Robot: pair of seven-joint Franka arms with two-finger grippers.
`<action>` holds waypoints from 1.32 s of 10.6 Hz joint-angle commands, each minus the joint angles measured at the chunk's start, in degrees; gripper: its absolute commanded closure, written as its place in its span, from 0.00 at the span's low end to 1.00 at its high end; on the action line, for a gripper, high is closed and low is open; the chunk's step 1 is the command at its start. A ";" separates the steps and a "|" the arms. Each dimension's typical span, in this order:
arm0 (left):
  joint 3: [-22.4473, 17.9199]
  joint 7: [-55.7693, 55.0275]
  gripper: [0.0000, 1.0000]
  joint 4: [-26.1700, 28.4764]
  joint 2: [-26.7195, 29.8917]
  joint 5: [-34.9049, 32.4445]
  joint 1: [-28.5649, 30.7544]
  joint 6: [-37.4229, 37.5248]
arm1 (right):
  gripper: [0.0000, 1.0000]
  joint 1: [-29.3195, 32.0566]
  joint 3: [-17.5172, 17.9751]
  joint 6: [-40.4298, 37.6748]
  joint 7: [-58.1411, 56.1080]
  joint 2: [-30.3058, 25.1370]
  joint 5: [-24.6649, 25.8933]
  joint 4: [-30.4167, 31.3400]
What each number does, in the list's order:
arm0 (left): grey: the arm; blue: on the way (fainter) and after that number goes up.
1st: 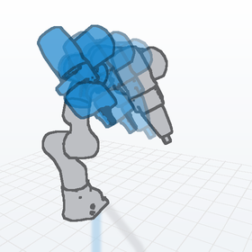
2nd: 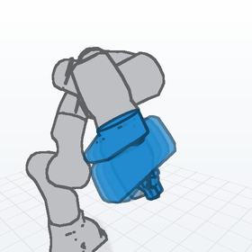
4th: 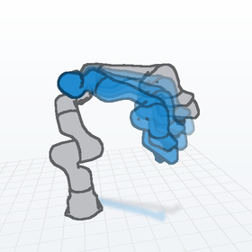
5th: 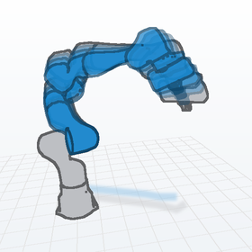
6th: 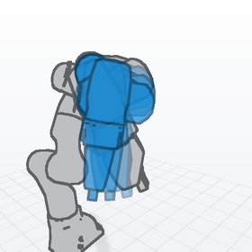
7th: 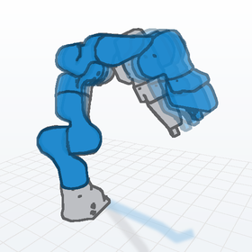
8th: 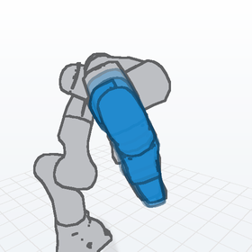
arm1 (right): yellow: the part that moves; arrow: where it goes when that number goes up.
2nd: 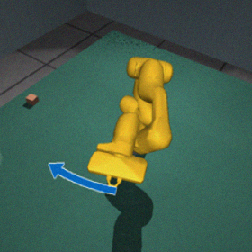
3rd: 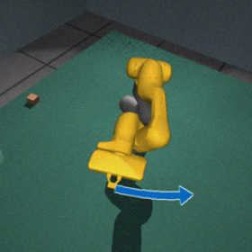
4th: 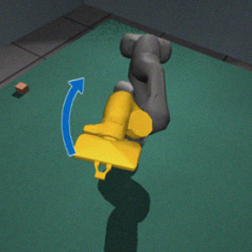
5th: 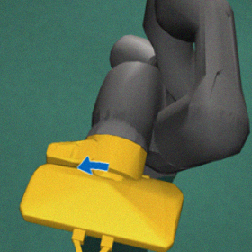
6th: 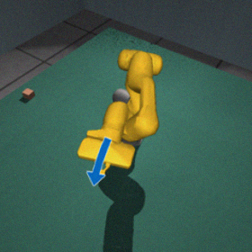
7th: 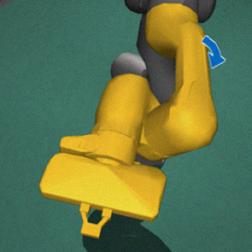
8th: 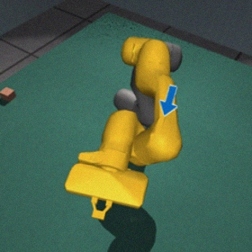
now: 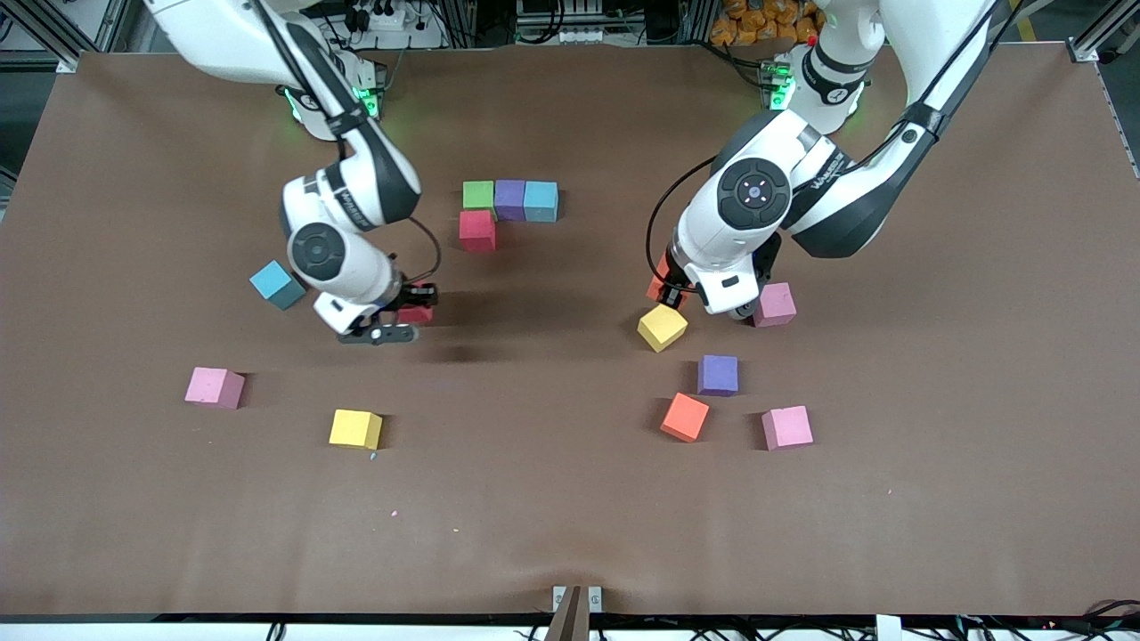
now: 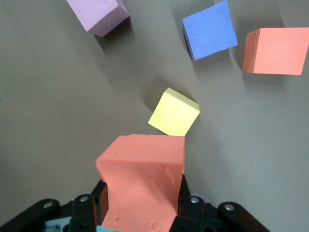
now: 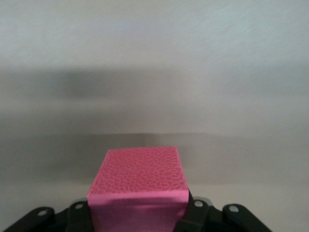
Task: Arrange 11 blocks into digit 3
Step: 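Carry the pink cube to the cube row with the right gripper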
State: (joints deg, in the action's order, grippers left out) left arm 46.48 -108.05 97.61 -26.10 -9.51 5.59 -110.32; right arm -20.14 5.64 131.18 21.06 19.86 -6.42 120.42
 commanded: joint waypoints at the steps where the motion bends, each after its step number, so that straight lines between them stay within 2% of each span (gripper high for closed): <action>1: 0.19 0.99 1.00 -0.31 0.52 1.25 1.08 2.29 | 0.83 -4.10 -0.01 -0.23 5.20 2.02 -1.40 -2.55; 7: 0.19 1.35 1.00 -0.49 0.52 1.25 1.09 2.30 | 0.83 -10.00 -0.01 1.00 9.16 4.66 -1.58 -2.56; 14: 0.19 1.43 1.00 -0.57 0.61 1.16 1.09 2.39 | 0.83 -10.97 -0.01 6.37 9.87 5.45 -1.58 1.83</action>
State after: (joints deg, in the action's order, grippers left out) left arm 46.48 -108.02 97.51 -26.10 -9.51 6.31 -109.16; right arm -30.56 5.72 136.47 30.07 25.70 -7.11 120.74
